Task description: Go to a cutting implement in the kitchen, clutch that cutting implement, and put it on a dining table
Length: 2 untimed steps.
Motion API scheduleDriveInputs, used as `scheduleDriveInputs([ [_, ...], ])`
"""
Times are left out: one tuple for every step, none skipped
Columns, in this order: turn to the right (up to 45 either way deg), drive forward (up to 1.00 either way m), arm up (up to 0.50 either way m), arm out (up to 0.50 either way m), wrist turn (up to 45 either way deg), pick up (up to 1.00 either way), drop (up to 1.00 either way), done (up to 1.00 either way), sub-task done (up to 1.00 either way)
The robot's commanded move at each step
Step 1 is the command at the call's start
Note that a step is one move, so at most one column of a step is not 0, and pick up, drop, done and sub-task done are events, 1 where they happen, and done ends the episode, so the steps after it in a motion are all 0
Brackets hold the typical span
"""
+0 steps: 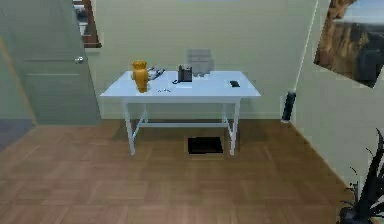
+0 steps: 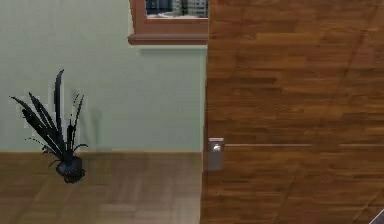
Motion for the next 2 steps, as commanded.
scheduleDriveInputs([
  [-45.0,0.0,0.0,0.0,0.0,0.0,0.0,0.0,0.0],
  [-45.0,0.0,0.0,0.0,0.0,0.0,0.0,0.0,0.0],
])
